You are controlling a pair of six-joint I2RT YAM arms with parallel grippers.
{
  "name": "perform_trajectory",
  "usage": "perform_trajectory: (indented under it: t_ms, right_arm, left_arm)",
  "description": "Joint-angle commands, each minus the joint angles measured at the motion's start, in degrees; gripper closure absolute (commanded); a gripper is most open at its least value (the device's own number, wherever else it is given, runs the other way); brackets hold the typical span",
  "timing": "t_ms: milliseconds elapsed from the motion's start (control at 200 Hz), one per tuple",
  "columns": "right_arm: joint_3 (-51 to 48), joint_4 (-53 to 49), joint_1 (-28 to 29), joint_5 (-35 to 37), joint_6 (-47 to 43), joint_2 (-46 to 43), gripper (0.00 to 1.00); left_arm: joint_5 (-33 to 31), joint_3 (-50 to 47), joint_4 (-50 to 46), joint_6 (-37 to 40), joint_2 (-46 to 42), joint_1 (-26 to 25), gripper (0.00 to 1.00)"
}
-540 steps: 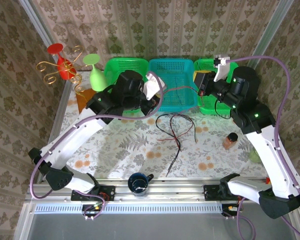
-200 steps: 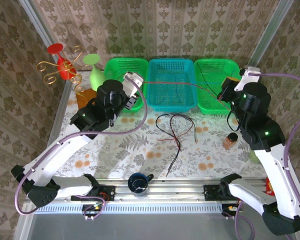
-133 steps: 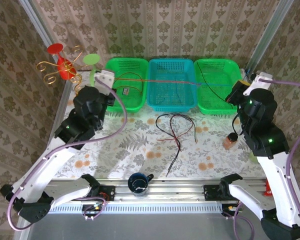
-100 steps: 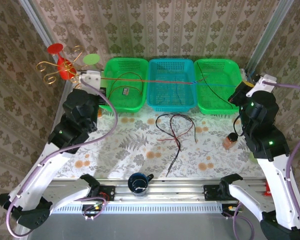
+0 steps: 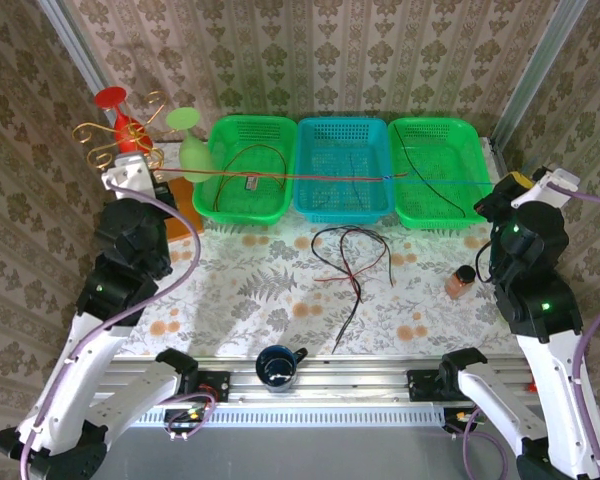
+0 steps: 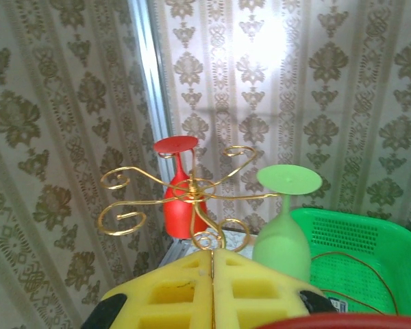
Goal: Untangle the cables
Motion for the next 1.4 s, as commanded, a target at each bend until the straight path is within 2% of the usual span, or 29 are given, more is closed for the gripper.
perform_trajectory:
  t_ms: [0, 360, 505, 600, 775, 865, 1015, 1230, 1330, 1395]
  right_arm:
    - [-0.8, 0.6, -0.8, 4.1, 0.7, -0.8, 1.00]
    - [-2.2, -2.0, -3.3, 9.7, 1.9, -1.8, 1.00]
    - [-2.6, -2.1, -4.2, 8.1, 2.6, -2.3, 1.00]
    - [-2.5, -1.5, -4.4, 5.6, 2.4, -2.2, 1.00]
    - [-1.6, -0.7, -4.5, 1.6, 2.6, -1.5, 1.00]
    - [-0.8, -1.1, -4.5, -0.6, 3.2, -0.9, 1.00]
    - [-0.4, -1.5, -4.5, -2.6, 4.2, -0.5, 1.00]
    - [-0.7, -1.3, -4.5, -2.5, 4.4, -0.4, 1.00]
    - [-0.8, -1.0, -4.5, -2.7, 5.0, 0.0, 1.00]
    - [-0.5, -1.1, -4.5, -3.1, 5.2, 0.2, 1.00]
  left_arm:
    - [-2.8, -0.6, 0.0, -2.7, -2.2, 2.0, 1.00]
    - [-3.3, -2.0, -1.9, -5.8, -6.5, 8.8, 1.00]
    - [-1.5, -1.6, -3.3, -7.1, -6.5, 9.4, 1.00]
    - [2.6, -0.4, -4.7, -7.7, -5.4, 9.4, 1.00]
    - [14.8, 2.3, -5.9, -9.9, -2.2, 9.4, 1.00]
    - [18.4, 4.9, -8.0, -10.5, 0.4, 9.2, 1.00]
    - [20.2, 7.2, -6.0, -9.9, 3.1, 7.9, 1.00]
    - [21.5, 11.0, -2.4, -8.5, 8.9, 4.1, 1.00]
    - [20.1, 14.2, -0.6, -5.6, 14.3, 1.0, 1.00]
    - [19.6, 17.0, 0.2, -4.0, 17.9, 0.8, 1.00]
